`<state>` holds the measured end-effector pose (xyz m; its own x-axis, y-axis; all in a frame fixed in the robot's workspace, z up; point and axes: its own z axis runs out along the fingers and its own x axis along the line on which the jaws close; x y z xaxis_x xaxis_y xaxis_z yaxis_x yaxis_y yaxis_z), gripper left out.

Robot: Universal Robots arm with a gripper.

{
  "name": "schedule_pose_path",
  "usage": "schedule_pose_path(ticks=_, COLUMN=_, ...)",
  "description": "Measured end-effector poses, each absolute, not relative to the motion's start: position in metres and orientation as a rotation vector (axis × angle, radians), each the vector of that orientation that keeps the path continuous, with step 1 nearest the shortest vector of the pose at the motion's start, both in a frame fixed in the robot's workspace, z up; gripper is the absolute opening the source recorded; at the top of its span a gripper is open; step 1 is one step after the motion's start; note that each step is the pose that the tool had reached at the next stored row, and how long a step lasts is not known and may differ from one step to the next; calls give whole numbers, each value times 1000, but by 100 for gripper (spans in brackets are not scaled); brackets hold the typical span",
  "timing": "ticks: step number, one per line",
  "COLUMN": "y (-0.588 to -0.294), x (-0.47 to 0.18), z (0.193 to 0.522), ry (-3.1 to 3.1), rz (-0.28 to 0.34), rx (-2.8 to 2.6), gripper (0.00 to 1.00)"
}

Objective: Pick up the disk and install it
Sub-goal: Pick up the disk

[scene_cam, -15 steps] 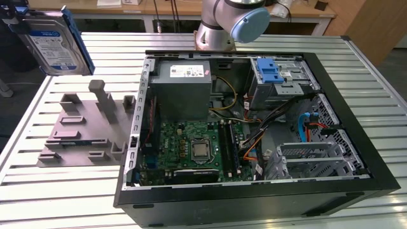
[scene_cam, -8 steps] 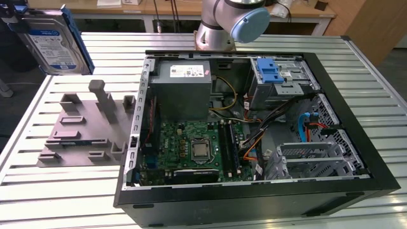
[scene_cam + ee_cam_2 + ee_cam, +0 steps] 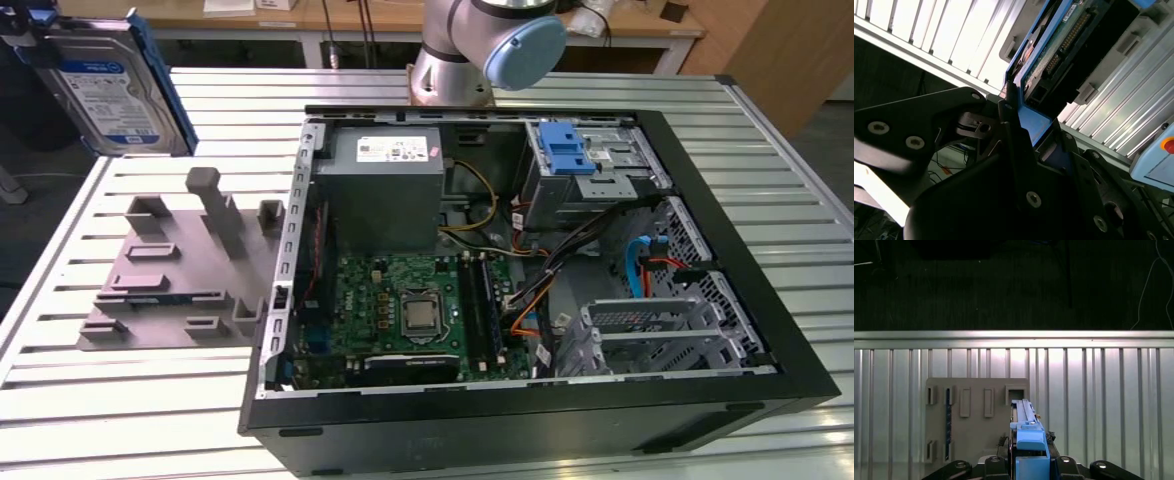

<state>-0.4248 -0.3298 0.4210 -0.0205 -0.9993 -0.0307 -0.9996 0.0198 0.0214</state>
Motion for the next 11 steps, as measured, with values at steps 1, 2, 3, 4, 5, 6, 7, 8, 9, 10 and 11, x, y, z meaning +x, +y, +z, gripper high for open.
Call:
schedule_pose_path(ticks=1, y=-330, x=-425, z=421, ry=2238, rz=58, rx=-2194, gripper=36)
schedule_pose_path(ticks=2, y=-330, x=-425, z=421, ry=2238, rz=58, rx=-2194, gripper=36)
schedule_pose_path(ticks=3, y=-330, x=-425, z=422, ry=2238, rz=58, rx=-2194, gripper=36)
schedule_pose_path(ticks=4, y=-330, x=-425, z=422, ry=2238, rz=58, rx=-2194, gripper=36)
schedule_pose_path(ticks=5, y=-330, x=-425, z=422, ry=2238, rz=58, rx=-2194, gripper=36)
schedule_pose_path(ticks=6, y=-330, x=-425, z=424, ry=2238, rz=58, rx=-2194, gripper=36)
schedule_pose_path(ticks=7, y=-330, x=-425, z=425, ry=2238, rz=58, rx=-2194, gripper=36)
schedule_pose_path(ticks=8, y=-330, x=-425, z=425, ry=2238, rz=58, rx=-2194, gripper=36)
schedule_pose_path(ticks=9, y=-330, x=-425, z=425, ry=2238, rz=58, rx=-2194, gripper=36)
schedule_pose_path(ticks=10, y=-330, x=-425, z=426, ry=2238, rz=58, rx=-2194, gripper=36)
schedule_pose_path(ticks=11, y=-330, x=-425, z=426, ry=2238, rz=58, rx=-2194, gripper=36)
